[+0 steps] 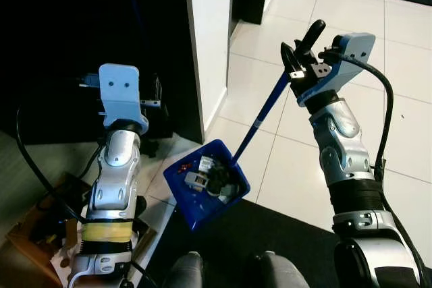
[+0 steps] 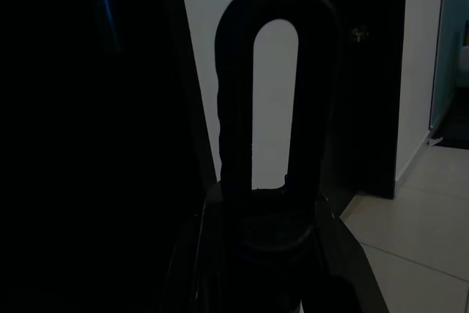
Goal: Sweep floor
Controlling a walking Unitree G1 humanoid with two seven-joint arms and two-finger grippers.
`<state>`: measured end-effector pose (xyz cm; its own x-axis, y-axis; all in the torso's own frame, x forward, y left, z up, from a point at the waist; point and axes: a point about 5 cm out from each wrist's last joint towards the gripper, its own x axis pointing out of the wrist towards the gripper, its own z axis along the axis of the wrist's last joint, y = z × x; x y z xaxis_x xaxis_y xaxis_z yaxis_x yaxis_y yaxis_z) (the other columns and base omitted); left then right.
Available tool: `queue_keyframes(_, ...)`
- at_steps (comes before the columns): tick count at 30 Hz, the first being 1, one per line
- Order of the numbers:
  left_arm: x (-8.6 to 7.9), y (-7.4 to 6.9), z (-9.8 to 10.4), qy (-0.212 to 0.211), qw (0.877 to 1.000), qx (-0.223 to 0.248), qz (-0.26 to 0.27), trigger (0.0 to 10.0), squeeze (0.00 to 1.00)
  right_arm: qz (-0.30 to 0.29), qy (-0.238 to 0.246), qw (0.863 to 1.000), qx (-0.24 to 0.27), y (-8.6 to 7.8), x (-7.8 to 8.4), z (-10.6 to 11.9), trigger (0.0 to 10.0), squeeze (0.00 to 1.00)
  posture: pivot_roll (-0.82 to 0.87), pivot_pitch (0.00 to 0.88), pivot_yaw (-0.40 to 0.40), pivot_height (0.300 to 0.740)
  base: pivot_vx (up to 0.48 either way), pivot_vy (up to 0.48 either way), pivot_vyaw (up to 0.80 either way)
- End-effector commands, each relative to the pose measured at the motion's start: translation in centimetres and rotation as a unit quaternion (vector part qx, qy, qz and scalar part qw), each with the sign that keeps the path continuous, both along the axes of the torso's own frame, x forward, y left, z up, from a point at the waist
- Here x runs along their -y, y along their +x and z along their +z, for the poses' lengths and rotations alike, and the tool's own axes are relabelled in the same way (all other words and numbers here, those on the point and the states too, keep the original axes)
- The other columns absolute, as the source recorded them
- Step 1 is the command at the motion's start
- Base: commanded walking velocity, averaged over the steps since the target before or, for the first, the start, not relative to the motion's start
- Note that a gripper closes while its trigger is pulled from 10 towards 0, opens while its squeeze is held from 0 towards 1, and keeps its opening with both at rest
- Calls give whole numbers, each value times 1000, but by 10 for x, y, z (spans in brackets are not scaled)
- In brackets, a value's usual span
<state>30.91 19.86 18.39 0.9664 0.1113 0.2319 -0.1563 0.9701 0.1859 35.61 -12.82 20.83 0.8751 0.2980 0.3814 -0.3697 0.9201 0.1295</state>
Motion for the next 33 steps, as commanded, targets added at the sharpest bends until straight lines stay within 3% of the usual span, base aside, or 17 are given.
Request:
queue_keyframes(1,2,-2,-3,-1,1000,-4,-2,10000,0,4,15,999,28,-1,-1,14,10000,0,29,58,-5,740,0,0,0)
queue_keyframes(15,1,-3,-4,-1,1000,-8,-1,10000,0,-2,20,999,41,-1,-2,23,10000,0,33,65,-3,740,0,0,0)
queue_keyframes(21,-2,-6,-8,0,1000,-15,6,10000,0,-10,46,998,49,0,2,32,10000,0,35,66,-4,740,0,0,0)
queue_keyframes(33,-1,-7,-12,7,1000,-27,8,10000,0,-32,22,998,52,0,5,30,10000,0,37,71,-3,740,0,0,0)
